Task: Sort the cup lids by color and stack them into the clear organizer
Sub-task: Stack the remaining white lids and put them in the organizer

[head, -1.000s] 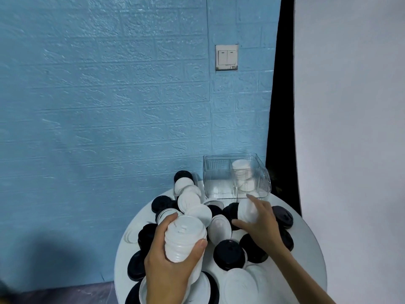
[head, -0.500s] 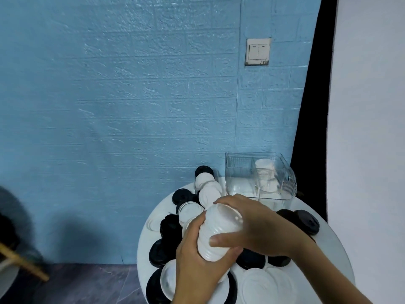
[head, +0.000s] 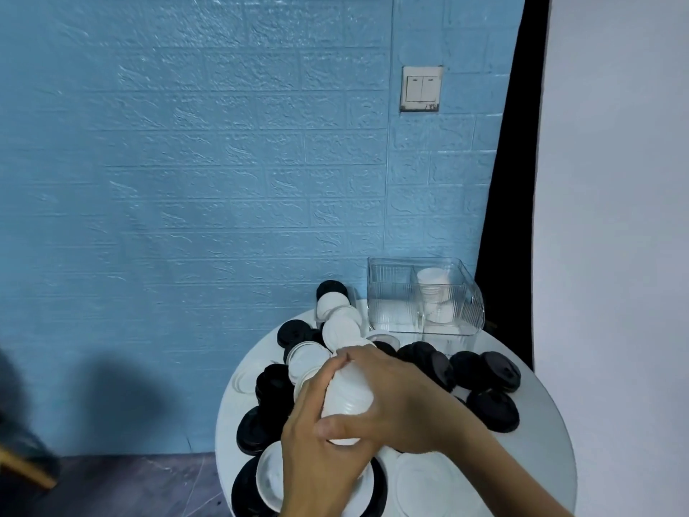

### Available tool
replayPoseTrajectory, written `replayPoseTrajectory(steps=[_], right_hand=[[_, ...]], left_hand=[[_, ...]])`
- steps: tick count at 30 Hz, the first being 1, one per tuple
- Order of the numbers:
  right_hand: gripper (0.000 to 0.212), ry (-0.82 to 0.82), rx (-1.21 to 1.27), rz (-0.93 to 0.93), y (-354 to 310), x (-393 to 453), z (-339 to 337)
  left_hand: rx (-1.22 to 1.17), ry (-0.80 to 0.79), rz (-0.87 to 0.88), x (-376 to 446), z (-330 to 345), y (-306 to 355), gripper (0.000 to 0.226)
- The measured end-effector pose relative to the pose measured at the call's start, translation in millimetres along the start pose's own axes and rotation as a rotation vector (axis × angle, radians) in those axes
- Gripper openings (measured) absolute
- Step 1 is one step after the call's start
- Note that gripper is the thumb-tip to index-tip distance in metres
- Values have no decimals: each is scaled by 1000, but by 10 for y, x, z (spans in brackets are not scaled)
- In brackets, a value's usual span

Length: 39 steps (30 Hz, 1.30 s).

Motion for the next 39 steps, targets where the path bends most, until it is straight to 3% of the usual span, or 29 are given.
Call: replayPoseTrajectory(steps=[3, 5, 8, 13, 16, 21, 26, 31, 34, 39], right_hand=[[102, -124, 236, 86, 163, 24, 8], [94, 22, 394, 141, 440, 136, -138], [77, 259, 218, 280, 1124, 297, -239], [111, 41, -107, 352, 1567, 491, 272], [115, 50, -148, 358, 1577, 586, 492], [86, 219, -30, 343, 1620, 662, 558], [90, 306, 21, 314, 1616, 579, 496], [73, 488, 243, 279, 1557, 412, 305], [64, 569, 551, 213, 1385, 278, 118], [58, 494, 1065, -105, 590, 50, -208]], left_hand=[[-79, 27, -34, -16, -35, -50, 72], [-133, 85, -77, -5, -120, -97, 72], [-166, 152, -118, 29, -251, -126, 73], [-187, 163, -124, 45, -306, -82, 72], [-170, 165, -123, 32, -303, -80, 77], [-167, 174, -118, 28, -349, -71, 73], [-180, 185, -123, 35, -382, -87, 75], [-191, 177, -135, 17, -356, -110, 74], [-185, 151, -139, 3, -322, -120, 77], [-196, 78, -100, -5, -193, -63, 78]])
Point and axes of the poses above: each hand's wrist, its own x-axis towards the middle knuckle, its own z-axis out of the palm, y = z × x, the point moved 6 cm from there along x, towards the middle knuckle, and after that the axes turned 5 degrees about z, right-handed, at the moved point
